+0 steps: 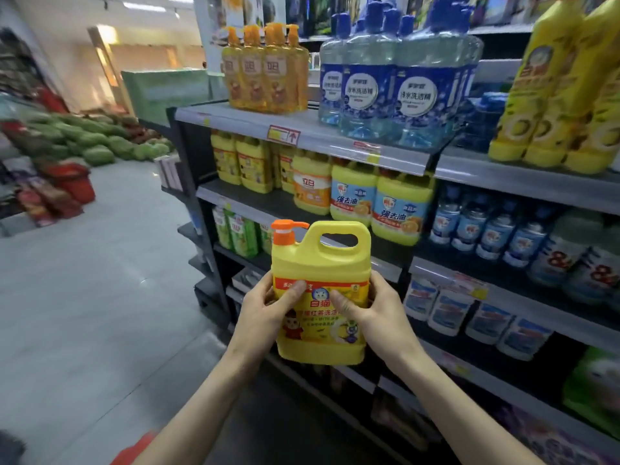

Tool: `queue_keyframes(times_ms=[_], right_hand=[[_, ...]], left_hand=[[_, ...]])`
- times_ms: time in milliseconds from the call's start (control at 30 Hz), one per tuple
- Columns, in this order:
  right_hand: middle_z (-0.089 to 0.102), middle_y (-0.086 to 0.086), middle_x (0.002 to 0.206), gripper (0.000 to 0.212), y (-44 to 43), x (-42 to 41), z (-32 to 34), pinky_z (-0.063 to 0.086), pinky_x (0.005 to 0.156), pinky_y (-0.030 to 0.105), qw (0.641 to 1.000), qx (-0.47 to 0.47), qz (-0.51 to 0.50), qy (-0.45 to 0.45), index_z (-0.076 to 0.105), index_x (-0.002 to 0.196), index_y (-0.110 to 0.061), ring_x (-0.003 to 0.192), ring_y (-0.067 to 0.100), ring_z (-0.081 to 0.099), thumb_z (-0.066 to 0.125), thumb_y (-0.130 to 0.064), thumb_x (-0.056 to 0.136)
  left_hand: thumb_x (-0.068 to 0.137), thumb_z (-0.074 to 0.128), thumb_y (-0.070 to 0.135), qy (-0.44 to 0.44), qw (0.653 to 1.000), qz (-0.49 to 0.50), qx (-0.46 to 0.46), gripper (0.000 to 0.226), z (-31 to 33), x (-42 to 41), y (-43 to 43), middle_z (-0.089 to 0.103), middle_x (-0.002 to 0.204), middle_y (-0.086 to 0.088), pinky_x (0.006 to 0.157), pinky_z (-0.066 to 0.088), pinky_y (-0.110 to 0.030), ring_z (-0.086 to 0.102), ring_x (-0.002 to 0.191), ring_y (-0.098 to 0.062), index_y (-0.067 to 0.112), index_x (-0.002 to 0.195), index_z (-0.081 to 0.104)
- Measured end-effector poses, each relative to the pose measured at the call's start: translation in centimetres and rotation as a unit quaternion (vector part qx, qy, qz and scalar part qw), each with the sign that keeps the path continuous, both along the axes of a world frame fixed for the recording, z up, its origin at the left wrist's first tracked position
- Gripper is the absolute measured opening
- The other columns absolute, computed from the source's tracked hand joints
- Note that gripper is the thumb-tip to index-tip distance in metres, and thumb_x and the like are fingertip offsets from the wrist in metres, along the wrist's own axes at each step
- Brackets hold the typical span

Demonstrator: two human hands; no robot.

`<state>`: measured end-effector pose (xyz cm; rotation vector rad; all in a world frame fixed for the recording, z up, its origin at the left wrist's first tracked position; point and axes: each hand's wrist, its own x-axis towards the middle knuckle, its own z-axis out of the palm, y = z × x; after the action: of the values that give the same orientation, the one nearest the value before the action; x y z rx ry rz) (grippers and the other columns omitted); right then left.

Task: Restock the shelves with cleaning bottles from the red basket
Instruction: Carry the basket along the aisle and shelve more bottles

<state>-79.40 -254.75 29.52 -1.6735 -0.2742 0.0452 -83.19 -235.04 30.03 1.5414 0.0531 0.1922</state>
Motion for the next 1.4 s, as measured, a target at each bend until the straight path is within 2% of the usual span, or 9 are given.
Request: queue_keyframes(times_ms=[233,400,600,733,933,1100,1167,1267,1400], right_hand=[[0.074,-0.009,0.126,0.059,2.4,9.3,0.6,0.060,0.101,0.047,0.997,-0.016,0.077,-0.008,0.060,0.136,-0.028,0.116,0.010,0.072,0.083,-0.045,0.085],[0.073,-0.011,0.126,0.066,4.7,14.9,0.9,0.060,0.101,0.046,0.991,-0.038,0.123,-0.023,0.056,0.138,-0.030,0.116,0.007,0.071,0.083,-0.052,0.082],[0.070,-0.012,0.132,0.085,8.6,19.8,0.7,0.059,0.102,0.049,0.984,-0.047,0.166,-0.046,0.050,0.145,-0.031,0.121,0.009,0.068,0.081,-0.069,0.075],[0.069,-0.014,0.132,0.072,12.0,22.9,-0.3,0.058,0.103,0.050,0.982,-0.055,0.173,-0.051,0.048,0.145,-0.033,0.122,0.007,0.067,0.081,-0.055,0.084],[0.068,-0.012,0.134,0.064,18.4,28.1,-2.1,0.059,0.102,0.042,0.989,-0.056,0.115,-0.072,0.048,0.147,-0.029,0.123,0.007,0.067,0.081,-0.037,0.093],[0.069,-0.009,0.125,0.058,24.1,32.0,-2.1,0.060,0.074,0.020,0.996,-0.051,0.047,-0.057,0.048,0.144,-0.031,0.110,0.010,0.071,0.079,-0.025,0.095],[0.070,-0.006,0.122,0.056,26.4,33.2,-1.7,0.060,0.066,0.022,0.997,-0.055,0.022,-0.055,0.048,0.142,-0.031,0.101,0.014,0.073,0.078,-0.027,0.096],[0.071,-0.008,0.120,0.046,29.0,34.8,-2.1,0.060,0.076,0.022,0.995,-0.075,-0.034,-0.056,0.052,0.135,-0.032,0.102,0.005,0.071,0.077,-0.032,0.097],[0.077,0.001,0.097,0.029,30.8,36.0,-3.4,0.063,0.070,0.043,0.983,-0.132,-0.122,-0.046,0.049,0.111,-0.044,0.081,0.025,0.075,0.071,-0.051,0.095]], left_hand=[[0.087,0.072,0.048,0.010,0.996,0.091,0.015,0.046,-0.1,6.8,1.8,0.079,0.115,0.011,0.090,0.060,-0.030,0.075,0.108,-0.006,0.027,0.128,0.068],[0.088,0.071,0.047,-0.002,0.991,0.135,0.017,0.042,-0.3,10.7,3.6,0.078,0.115,0.017,0.084,0.060,-0.023,0.073,0.108,-0.002,0.033,0.127,0.066],[0.090,0.067,0.054,-0.008,0.988,0.151,0.036,0.050,-1.5,14.6,7.6,0.074,0.123,0.021,0.099,0.057,-0.032,0.069,0.117,-0.002,0.036,0.136,0.058],[0.094,0.065,0.049,-0.017,0.988,0.144,0.045,0.049,-2.5,17.8,11.2,0.073,0.124,0.022,0.100,0.057,-0.030,0.068,0.119,-0.001,0.034,0.140,0.056],[0.095,0.066,0.039,-0.045,0.992,0.108,0.051,0.047,-3.9,24.7,17.9,0.074,0.122,0.020,0.092,0.057,-0.019,0.069,0.117,-0.002,0.029,0.139,0.056],[0.095,0.065,0.044,-0.046,0.994,0.054,0.089,0.045,-3.1,31.0,24.1,0.071,0.120,0.027,0.091,0.053,-0.014,0.066,0.116,0.005,0.035,0.138,0.054],[0.094,0.064,0.044,-0.054,0.992,0.031,0.107,0.042,-2.5,33.3,26.4,0.071,0.117,0.029,0.089,0.051,-0.011,0.065,0.114,0.009,0.040,0.134,0.052],[0.097,0.063,0.044,-0.063,0.989,-0.018,0.136,0.051,-2.3,36.7,29.6,0.066,0.128,0.025,0.094,0.050,-0.012,0.061,0.120,0.010,0.039,0.144,0.046],[0.101,0.062,0.051,-0.067,0.976,-0.107,0.176,0.066,-2.7,40.5,32.4,0.057,0.143,0.025,0.110,0.050,-0.028,0.055,0.132,0.005,0.039,0.159,0.032]])
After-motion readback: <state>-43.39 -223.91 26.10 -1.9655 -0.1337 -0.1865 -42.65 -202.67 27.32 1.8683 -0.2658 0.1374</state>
